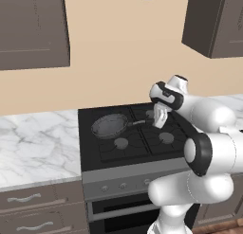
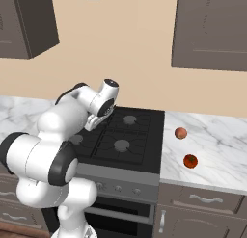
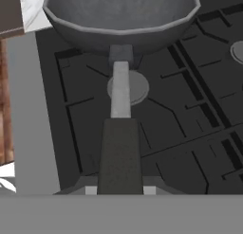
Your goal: Place the pan on the front left burner on the stove. Then place the tomato and the onion in the pan and turn on the front left burner.
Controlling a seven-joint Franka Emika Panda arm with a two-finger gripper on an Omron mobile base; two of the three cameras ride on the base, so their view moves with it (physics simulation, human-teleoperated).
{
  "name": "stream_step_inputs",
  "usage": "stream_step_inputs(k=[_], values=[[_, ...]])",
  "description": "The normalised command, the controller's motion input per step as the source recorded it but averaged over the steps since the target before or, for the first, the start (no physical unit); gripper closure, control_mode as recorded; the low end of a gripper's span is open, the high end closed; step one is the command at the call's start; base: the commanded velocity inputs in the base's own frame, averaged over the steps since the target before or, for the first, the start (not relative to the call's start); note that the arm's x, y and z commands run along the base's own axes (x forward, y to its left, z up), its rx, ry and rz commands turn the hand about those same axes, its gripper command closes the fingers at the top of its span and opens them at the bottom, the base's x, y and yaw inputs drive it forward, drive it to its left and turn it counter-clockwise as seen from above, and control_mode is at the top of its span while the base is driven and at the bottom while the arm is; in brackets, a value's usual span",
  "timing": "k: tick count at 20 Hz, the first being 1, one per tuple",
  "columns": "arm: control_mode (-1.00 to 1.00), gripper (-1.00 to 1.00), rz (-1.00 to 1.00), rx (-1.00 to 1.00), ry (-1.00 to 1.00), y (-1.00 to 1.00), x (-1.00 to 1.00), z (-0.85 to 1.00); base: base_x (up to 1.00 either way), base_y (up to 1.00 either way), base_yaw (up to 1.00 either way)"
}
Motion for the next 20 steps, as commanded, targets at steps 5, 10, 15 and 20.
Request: stream_step_inputs(k=[5, 10, 15, 20], values=[[-1.00, 1.00, 0.02, 0.00, 0.00, -0.05, 0.00, -0.19, 0.00, 0.00, 0.00], [-1.00, 1.00, 0.00, 0.00, 0.00, -0.21, 0.00, -0.12, 0.00, 0.00, 0.00], [-1.00, 1.00, 0.00, 0.00, 0.00, -0.35, 0.00, -0.03, 0.00, 0.00, 0.00], [-1.00, 1.00, 0.00, 0.00, 0.00, -0.25, 0.00, -0.09, 0.00, 0.00, 0.00]])
